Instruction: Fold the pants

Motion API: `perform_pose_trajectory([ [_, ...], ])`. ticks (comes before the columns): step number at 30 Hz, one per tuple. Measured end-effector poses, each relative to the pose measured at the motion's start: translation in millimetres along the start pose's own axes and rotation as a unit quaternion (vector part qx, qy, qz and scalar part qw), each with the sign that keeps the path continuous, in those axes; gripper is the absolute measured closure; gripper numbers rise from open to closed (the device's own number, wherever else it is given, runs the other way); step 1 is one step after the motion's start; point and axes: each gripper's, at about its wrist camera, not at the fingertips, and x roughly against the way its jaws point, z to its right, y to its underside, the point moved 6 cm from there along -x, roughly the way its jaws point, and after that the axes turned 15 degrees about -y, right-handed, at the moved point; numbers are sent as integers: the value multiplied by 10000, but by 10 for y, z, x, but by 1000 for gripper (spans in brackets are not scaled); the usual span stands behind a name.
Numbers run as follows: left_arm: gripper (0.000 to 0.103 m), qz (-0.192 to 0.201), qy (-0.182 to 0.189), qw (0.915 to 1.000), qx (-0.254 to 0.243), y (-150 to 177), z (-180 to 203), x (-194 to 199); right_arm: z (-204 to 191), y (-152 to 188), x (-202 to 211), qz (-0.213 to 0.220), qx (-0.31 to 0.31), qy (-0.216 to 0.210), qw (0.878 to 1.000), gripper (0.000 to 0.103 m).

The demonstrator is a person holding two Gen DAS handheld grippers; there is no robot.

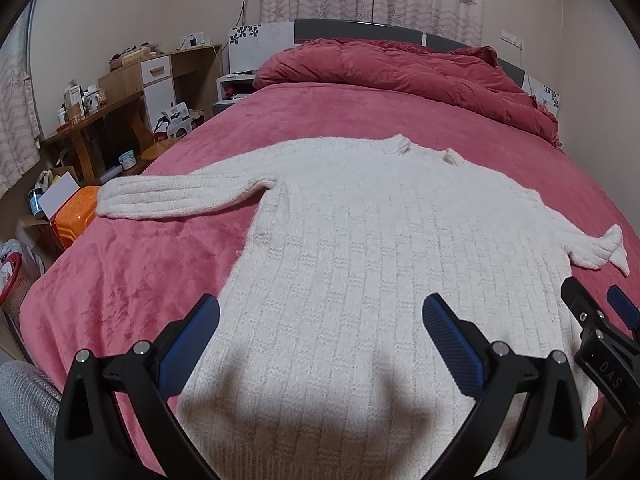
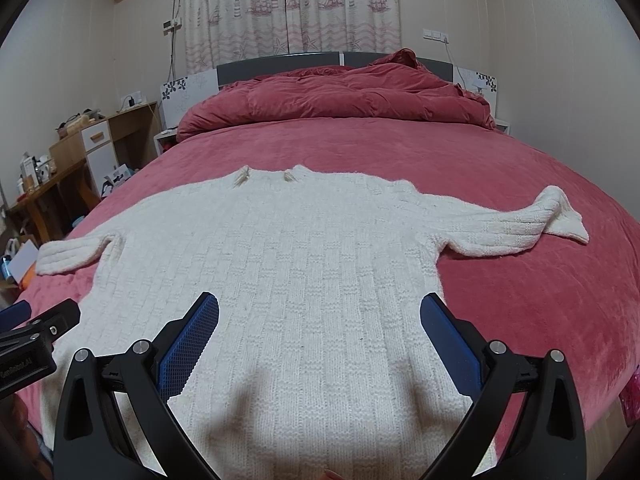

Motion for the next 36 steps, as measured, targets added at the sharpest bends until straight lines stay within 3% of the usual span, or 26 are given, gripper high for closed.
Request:
perform_pose_trajectory([
  [7, 2, 1, 70, 10000, 19, -22, -84, -74, 9, -33, 24, 82, -3, 47, 10000, 3],
  [11, 2, -361, 892, 9946, 393, -31, -271, -246, -3, -63, 25, 253, -16, -74, 9997, 3],
  [14, 2, -702, 1450, 9794, 1215, -60, -587, -459, -5, -73, -13, 242, -35, -117, 9996, 3],
  [20, 2, -912, 1237, 9690, 1936, -170, -1245, -934, -79, -43, -110, 66, 88, -225, 9997, 3],
  [22, 2, -956, 1339, 9598, 2274, -236, -1499, -1132, -111, -30, -140, 14, 153, -234, 9996, 3],
  [26, 3, -1065, 1017, 9485, 2805, -342, -1965, -1555, -169, -66, -202, -80, 229, -413, 9988, 3],
  [27, 3, -1125, 1039, 9420, 2988, -379, -2076, -1693, -167, -91, -205, -73, 229, -436, 9988, 3],
  [31, 18, -1289, 1073, 9253, 3402, -452, -2275, -2038, -151, -260, -266, -31, 132, -673, 9976, 3],
  [36, 27, -1240, 1017, 9262, 3412, -545, -2297, -2355, -51, -404, -569, -253, 245, -527, 9980, 3],
])
